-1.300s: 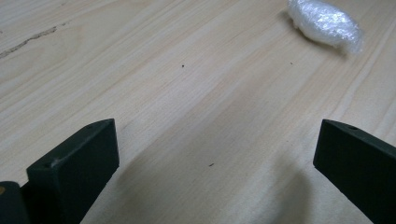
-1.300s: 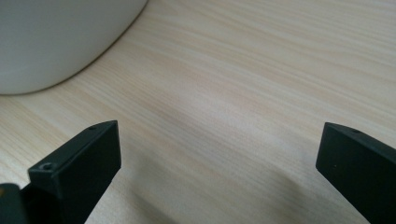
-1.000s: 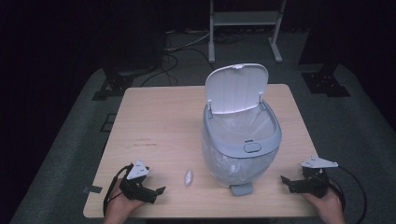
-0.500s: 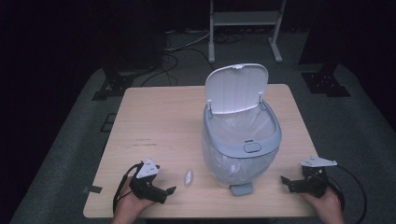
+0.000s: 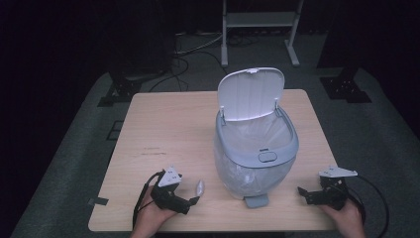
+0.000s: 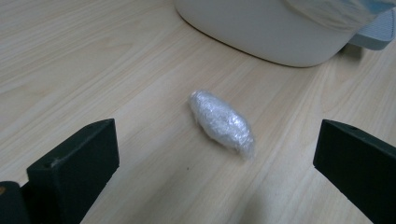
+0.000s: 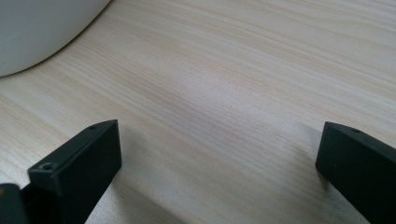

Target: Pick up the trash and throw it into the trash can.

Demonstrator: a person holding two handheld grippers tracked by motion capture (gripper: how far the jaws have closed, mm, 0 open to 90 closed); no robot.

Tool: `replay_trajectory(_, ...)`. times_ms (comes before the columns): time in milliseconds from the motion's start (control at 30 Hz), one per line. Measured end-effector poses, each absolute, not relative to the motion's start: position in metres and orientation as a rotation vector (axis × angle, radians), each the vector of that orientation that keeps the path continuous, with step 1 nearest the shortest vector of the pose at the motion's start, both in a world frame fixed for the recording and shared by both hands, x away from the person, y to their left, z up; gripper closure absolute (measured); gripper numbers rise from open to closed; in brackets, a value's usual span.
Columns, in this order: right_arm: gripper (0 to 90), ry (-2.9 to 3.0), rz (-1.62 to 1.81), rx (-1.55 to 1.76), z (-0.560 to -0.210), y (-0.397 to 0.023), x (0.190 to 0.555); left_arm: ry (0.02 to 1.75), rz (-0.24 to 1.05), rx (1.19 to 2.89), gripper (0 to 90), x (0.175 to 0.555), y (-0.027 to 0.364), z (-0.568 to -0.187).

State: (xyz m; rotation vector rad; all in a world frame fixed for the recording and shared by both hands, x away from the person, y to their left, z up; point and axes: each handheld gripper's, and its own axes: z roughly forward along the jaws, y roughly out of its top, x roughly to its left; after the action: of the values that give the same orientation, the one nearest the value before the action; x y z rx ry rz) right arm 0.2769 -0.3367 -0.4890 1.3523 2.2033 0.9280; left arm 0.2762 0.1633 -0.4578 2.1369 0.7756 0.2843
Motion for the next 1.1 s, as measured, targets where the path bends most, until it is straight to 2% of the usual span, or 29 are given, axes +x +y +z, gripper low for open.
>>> replay_trajectory(600,0.0,2.203,0.928,1.352,-0.489,-0.337,0.277,0.823,0.309,2.170,0.0,0.285,0.129,-0.478)
replay_trajectory(1100,0.0,2.203,0.929,1.353,-0.489,-0.337,0.277,0.840,0.356,2.169,22.6,0.283,0.131,-0.481)
